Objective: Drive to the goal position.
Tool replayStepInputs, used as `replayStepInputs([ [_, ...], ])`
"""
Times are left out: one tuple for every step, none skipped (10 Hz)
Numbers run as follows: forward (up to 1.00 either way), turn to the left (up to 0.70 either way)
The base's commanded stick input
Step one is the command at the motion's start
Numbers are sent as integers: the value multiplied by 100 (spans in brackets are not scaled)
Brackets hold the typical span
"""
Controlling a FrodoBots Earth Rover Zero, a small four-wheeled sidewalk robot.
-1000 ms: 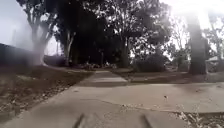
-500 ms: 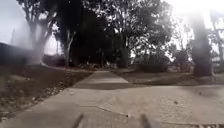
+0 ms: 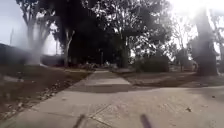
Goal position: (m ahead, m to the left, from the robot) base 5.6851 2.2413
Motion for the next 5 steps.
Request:
replayStepInputs([
  [70,5],
  [70,0],
  [70,0],
  [70,0],
  [70,3],
])
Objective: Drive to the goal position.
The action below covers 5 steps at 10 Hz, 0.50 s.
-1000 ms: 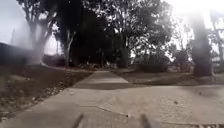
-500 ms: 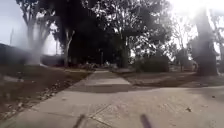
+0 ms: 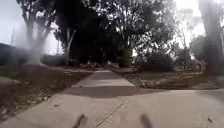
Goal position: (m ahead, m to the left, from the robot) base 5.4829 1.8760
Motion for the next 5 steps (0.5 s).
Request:
replayStepInputs([
  [70,5],
  [70,4],
  [70,2],
  [70,6],
  [70,21],
])
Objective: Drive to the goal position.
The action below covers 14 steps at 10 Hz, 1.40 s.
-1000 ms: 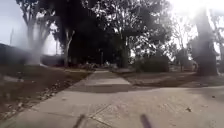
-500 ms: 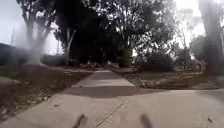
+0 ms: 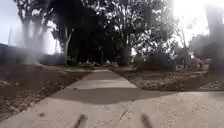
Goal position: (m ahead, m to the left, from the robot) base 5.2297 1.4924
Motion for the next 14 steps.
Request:
replayStepInputs([
  [70,34],
  [70,26],
  [70,18],
  [70,0],
  [70,0],
  [70,0],
  [70,0],
  [70,0],
  [70,0],
  [70,0],
  [70,0],
  [70,0],
  [70,0],
  [70,0],
])
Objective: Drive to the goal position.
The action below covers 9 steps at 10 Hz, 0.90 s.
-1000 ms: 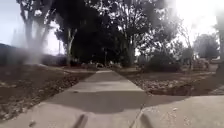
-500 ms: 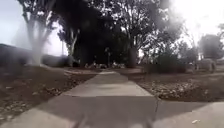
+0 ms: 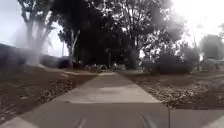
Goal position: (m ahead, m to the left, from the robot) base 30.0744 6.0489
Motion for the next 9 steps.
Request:
replayStepInputs([
  [70,0],
  [70,0],
  [70,0],
  [70,0],
  [70,0],
  [70,0],
  [70,0],
  [70,0],
  [70,0],
])
